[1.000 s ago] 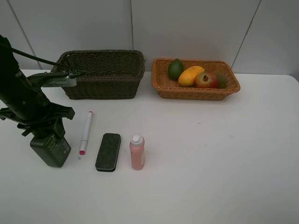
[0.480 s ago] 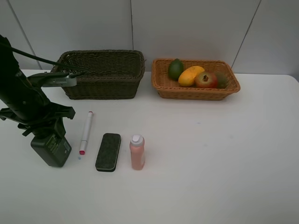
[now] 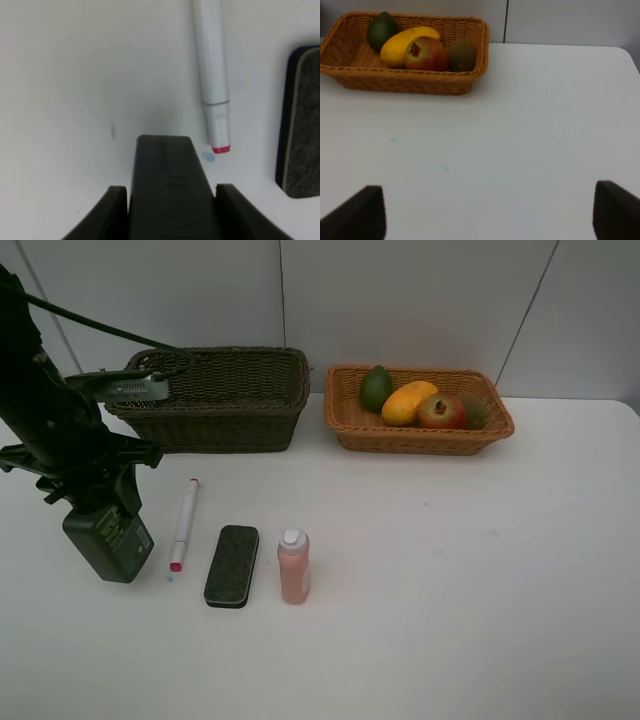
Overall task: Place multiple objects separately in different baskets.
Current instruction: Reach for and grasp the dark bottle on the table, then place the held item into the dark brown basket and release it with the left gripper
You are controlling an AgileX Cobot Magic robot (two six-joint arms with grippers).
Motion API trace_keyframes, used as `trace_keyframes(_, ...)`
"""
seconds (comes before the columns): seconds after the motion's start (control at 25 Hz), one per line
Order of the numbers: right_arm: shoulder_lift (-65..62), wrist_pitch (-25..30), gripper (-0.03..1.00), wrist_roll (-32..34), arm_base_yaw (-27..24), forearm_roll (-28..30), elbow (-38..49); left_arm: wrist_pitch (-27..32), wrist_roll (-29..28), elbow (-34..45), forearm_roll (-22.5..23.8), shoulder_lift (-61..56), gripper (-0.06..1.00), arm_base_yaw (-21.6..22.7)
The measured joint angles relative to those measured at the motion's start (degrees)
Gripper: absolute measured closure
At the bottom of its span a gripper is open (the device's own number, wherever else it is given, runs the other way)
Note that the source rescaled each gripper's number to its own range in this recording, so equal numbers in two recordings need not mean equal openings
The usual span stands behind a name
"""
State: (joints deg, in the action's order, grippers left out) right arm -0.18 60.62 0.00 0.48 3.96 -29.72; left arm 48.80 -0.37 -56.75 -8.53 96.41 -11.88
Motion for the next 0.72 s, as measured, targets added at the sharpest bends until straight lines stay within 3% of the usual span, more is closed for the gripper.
trace_keyframes(0.36,0.0,0.0,-0.03,0.0,0.0,0.0,0.0,10.0,-0.1,-13.3,0.1,0.0,0.58,0.0)
trace_keyframes(0.72,0.0,0.0,-0.03,0.0,0.0,0.0,0.0,11.1,-0.1,-26.2,2.9,0.1,0.58,0.0)
